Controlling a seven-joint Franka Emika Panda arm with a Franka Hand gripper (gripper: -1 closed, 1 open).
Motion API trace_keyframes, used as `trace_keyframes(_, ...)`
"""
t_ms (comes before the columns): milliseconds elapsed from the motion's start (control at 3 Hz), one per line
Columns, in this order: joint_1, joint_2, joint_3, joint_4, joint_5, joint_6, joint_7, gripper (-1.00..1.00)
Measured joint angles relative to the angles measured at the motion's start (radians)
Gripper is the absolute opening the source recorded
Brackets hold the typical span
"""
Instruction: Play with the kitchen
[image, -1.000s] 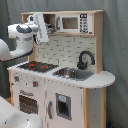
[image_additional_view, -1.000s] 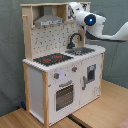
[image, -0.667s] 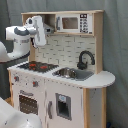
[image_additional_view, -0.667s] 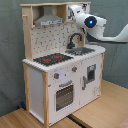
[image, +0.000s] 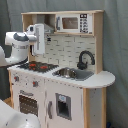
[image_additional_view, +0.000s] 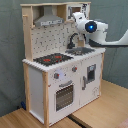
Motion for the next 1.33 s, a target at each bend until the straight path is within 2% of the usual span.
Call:
trace_keyframes(333,0.010,0.000,-0.001,-0.013,0.011,-0.012,0.012,-1.00)
trace_keyframes(667,0.014,0.000,-0.002,-0.018,0.018,-0.018,0.017,1.00)
trace_keyframes(1000,0.029,0.000,-0.010,-0.036,0.074,-0.055,0.030,1.00)
trace_keyframes(1333,0.033,0.000,0.001,-0.062,0.178,-0.085,0.031,1.00)
